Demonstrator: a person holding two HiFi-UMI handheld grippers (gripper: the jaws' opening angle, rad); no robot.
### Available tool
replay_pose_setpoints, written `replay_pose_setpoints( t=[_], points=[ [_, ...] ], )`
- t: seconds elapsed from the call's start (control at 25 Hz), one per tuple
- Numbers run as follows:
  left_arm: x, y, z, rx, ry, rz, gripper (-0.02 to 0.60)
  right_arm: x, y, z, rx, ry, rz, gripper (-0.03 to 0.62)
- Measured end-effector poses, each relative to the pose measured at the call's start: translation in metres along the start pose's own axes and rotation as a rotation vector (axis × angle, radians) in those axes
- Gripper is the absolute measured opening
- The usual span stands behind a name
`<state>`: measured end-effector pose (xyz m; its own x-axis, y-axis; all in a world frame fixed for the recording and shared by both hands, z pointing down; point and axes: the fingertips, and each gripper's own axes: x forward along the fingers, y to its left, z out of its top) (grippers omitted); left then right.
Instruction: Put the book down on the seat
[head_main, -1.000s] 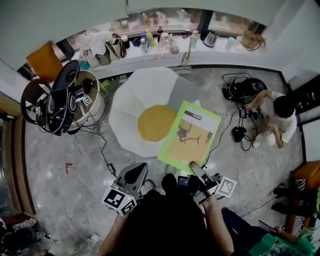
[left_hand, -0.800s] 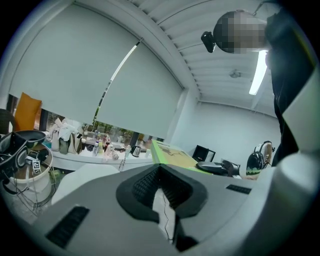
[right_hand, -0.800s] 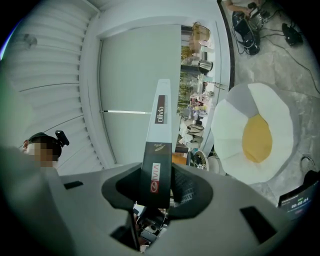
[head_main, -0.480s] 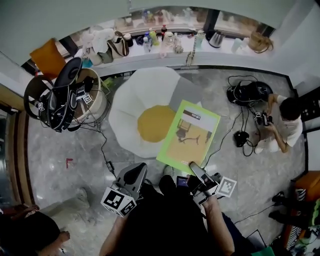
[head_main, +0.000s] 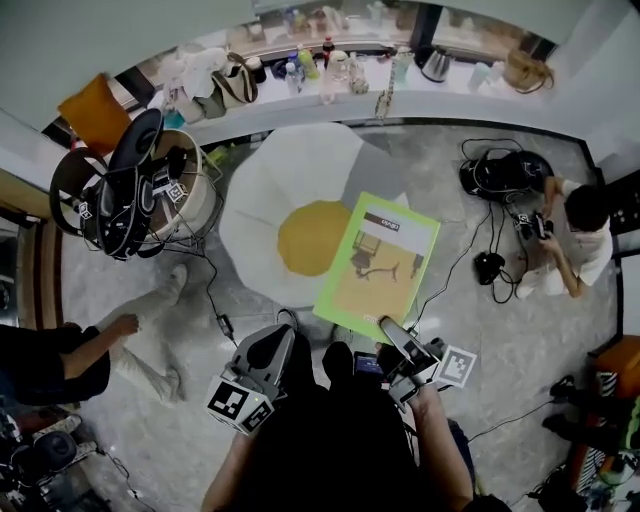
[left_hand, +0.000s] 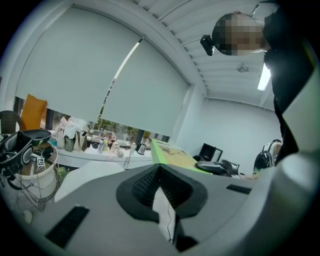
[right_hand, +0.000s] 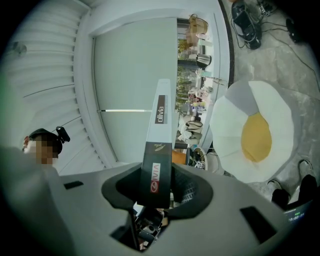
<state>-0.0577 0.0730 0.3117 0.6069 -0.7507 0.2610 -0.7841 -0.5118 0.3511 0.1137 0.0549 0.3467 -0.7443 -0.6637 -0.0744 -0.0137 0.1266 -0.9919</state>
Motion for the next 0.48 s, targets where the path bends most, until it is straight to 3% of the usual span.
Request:
replay_pose_setpoints(
  t=[0.48],
  points=[
    [0.009, 0.028, 0.013, 0.058, 0.016, -0.074, 0.012, 0.032, 0.003, -0.010, -0.009, -0.012, 0.009, 0.150]
  ],
)
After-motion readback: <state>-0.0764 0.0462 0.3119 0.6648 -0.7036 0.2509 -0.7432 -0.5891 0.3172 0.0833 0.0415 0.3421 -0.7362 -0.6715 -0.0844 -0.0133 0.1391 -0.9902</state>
